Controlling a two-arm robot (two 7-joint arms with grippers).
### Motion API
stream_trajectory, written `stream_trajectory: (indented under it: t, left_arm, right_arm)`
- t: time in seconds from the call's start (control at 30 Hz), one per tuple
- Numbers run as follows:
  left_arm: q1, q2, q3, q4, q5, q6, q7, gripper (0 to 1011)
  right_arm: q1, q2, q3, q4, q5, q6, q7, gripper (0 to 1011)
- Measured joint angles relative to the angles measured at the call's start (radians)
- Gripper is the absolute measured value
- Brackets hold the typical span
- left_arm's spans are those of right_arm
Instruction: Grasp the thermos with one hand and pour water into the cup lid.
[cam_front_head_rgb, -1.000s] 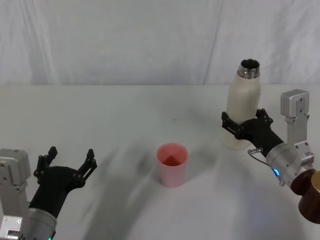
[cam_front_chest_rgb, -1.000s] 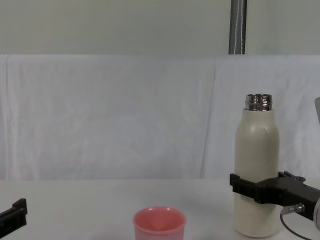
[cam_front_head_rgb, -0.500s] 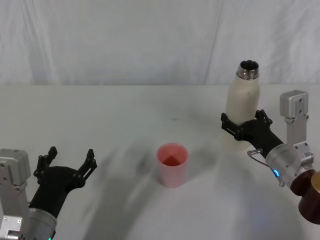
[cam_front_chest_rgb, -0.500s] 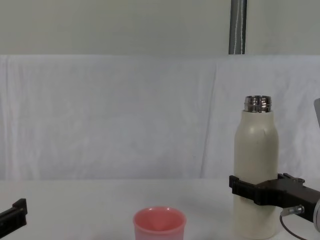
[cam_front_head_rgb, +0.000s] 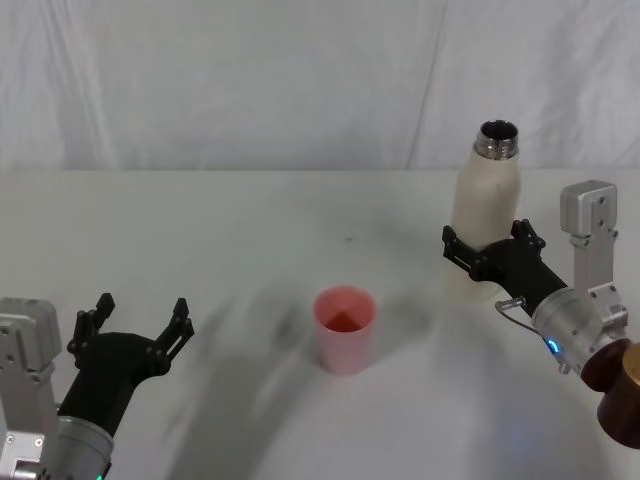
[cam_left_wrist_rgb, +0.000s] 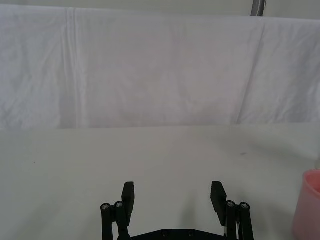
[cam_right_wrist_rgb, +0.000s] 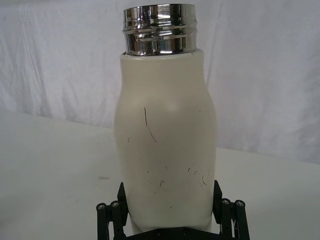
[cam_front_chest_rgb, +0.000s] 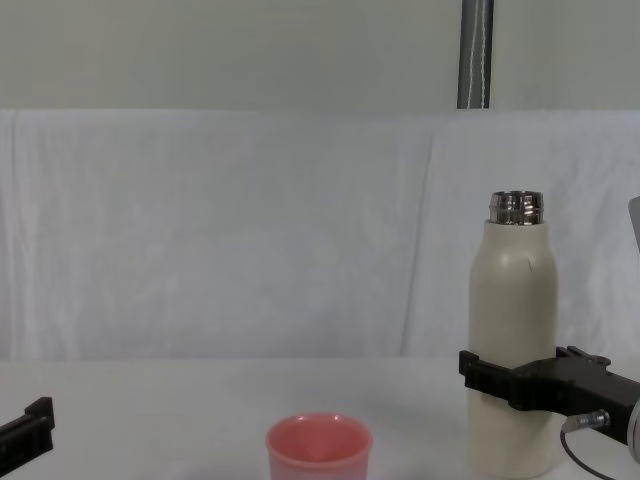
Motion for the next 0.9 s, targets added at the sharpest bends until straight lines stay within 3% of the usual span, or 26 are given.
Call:
stream_trajectory:
  t: [0.9]
  left_arm:
    - [0.0, 0.0, 0.0, 0.0, 0.0, 0.0, 0.0, 1001]
  right_arm:
    - [0.0, 0.0, 0.0, -0.002, 0.0, -0.001, -0.001, 1002]
